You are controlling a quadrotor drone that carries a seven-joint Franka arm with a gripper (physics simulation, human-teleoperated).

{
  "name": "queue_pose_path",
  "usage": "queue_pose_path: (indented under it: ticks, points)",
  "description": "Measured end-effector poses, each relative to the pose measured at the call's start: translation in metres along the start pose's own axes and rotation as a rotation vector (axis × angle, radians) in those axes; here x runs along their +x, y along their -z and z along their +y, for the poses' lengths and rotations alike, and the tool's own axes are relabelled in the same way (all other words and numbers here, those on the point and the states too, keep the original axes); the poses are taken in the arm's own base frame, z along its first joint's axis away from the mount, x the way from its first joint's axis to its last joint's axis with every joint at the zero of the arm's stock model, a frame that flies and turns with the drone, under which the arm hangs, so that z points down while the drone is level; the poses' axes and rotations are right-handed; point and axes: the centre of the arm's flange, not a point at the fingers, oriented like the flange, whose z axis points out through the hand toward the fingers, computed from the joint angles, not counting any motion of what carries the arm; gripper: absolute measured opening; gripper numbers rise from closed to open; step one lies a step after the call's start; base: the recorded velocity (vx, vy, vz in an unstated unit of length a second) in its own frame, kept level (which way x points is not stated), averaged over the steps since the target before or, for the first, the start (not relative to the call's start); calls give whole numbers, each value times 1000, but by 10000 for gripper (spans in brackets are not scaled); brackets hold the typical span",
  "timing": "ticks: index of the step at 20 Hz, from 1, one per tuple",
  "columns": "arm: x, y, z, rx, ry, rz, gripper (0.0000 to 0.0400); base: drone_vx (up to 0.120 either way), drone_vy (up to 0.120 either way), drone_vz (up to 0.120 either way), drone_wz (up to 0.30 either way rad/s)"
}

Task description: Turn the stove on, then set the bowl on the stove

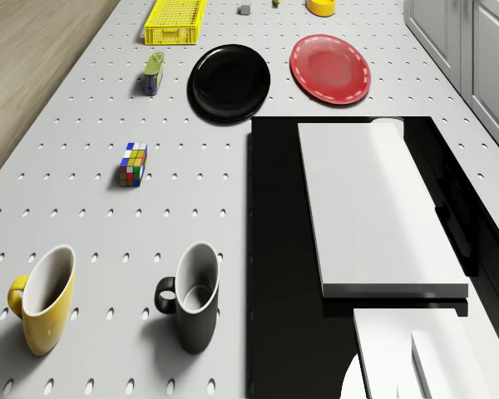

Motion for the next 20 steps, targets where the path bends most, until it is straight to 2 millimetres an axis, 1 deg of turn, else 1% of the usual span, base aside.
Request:
queue_pose_path:
  ticks: [8,13,17,20]
  points:
    - [-4,0,-3,-30,1,39,400,0,-120,0,0]
    - [-10,-1,-9,-90,2,104,400,0,-120,0,0]
    - [-21,-4,-19,-192,4,210,400,0,-120,0,0]
    - [-33,-11,-31,-328,7,348,400,0,-120,0,0]
